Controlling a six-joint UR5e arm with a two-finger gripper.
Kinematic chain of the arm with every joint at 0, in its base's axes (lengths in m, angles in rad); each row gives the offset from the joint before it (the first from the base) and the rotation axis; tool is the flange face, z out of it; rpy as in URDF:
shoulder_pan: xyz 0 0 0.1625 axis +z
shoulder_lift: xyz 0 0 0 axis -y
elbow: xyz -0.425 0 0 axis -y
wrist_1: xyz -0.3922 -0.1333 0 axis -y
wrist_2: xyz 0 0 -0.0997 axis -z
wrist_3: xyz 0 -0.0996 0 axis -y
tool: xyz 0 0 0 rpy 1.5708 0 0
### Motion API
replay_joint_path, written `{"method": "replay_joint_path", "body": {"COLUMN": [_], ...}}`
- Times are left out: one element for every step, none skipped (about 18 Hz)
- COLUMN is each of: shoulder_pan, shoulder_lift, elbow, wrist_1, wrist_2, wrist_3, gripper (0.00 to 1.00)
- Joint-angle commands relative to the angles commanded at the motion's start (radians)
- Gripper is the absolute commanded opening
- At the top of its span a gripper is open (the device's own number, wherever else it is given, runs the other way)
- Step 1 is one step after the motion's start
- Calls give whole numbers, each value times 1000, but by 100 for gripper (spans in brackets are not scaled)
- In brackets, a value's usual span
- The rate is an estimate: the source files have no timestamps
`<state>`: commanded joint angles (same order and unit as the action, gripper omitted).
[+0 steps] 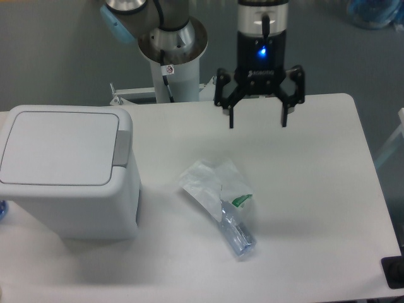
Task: Open the trash can
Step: 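Move the open gripper toward the white trash can's lid edge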
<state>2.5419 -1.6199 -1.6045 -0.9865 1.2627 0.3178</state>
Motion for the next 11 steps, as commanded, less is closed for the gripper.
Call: {"method": "replay_joint_path", "body": {"shoulder_pan": [-9,-14,-18,-23,-25,-29,-34,-35,-40,-42,-43], "shoulder_lift": [-8,-9,-8,-2,1,5,11,17,20,24,28], "elbow": [-3,-6,-17,-32,-44,-54,-58,-69,-80,-95,-106], "wrist_1": [8,8,8,9,9,9,9,9,9,9,11], "wrist_2": [-17,-37,-58,-75,-88,-101,-114,-127,-144,-158,-163], "wrist_3": [-22,-41,-55,-66,-74,-81,-94,-107,-118,-120,-120], "gripper": [100,100,100,100,100,100,100,100,100,100,100]}}
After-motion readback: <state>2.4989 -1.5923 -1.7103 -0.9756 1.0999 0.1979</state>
